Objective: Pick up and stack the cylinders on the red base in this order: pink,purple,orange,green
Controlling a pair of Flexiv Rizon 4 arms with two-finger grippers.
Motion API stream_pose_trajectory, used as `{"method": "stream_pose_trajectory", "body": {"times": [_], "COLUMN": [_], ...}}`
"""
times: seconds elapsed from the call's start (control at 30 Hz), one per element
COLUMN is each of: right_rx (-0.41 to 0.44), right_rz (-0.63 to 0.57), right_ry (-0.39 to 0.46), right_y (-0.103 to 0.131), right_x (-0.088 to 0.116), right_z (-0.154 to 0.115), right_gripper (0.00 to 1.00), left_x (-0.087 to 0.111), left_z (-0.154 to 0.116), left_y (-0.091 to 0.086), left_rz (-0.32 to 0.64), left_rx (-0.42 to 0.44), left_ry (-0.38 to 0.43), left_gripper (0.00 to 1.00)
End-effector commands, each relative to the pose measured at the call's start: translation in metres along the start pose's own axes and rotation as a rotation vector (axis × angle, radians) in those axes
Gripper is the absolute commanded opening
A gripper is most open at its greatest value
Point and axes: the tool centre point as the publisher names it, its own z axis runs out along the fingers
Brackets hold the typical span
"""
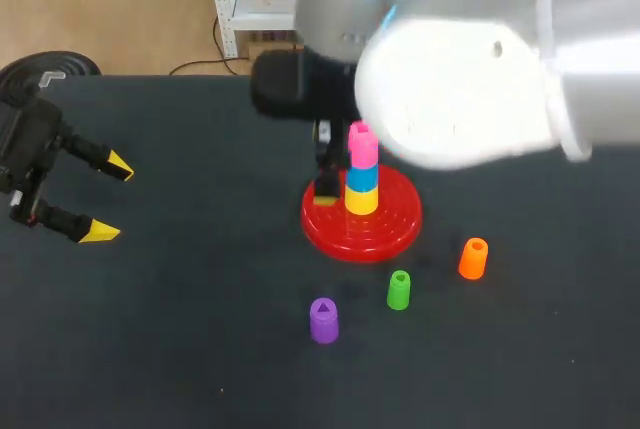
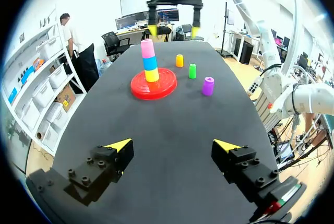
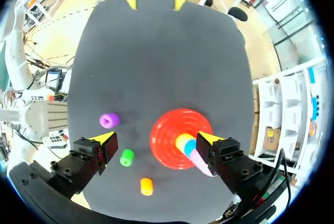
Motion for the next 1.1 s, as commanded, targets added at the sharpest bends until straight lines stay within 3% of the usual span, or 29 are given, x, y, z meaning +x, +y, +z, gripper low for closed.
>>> {"method": "stream_pose_trajectory", "body": {"times": [0.03,0.37,0.53,0.9,1.1], "right_rx": [0.021,-0.112,-0.131,-0.163,-0.199], "right_rz": [-0.016,-0.026,0.002,0.058,0.117], "right_ry": [-0.009,-0.015,0.028,0.083,0.057], "right_y": [0.029,0.065,0.076,0.094,0.1], "right_x": [-0.008,-0.019,-0.015,0.008,0.021], "right_z": [0.018,0.067,0.083,0.108,0.121], "right_gripper": [1.0,1.0,1.0,1.0,1.0], "left_x": [0.001,0.001,0.001,0.001,0.001], "left_z": [0.0,0.0,0.0,0.0,0.0], "left_y": [0.0,0.0,0.0,0.0,0.0], "left_rz": [0.003,0.003,0.003,0.003,0.003], "left_rx": [-0.003,-0.003,-0.003,-0.003,-0.003], "left_ry": [-0.003,-0.003,-0.003,-0.003,-0.003], "left_gripper": [1.0,1.0,1.0,1.0,1.0]}}
